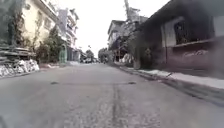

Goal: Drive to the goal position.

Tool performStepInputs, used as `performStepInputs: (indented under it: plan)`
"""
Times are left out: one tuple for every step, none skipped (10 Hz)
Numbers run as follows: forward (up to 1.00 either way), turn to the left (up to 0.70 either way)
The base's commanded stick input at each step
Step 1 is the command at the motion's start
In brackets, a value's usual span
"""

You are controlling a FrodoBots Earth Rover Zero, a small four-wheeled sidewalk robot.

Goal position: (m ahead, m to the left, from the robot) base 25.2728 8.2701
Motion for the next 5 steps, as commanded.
performStepInputs:
  plan:
    - [1.0,0.04]
    - [1.0,0.04]
    - [1.0,0.04]
    - [1.0,0.05]
    - [1.0,0.05]
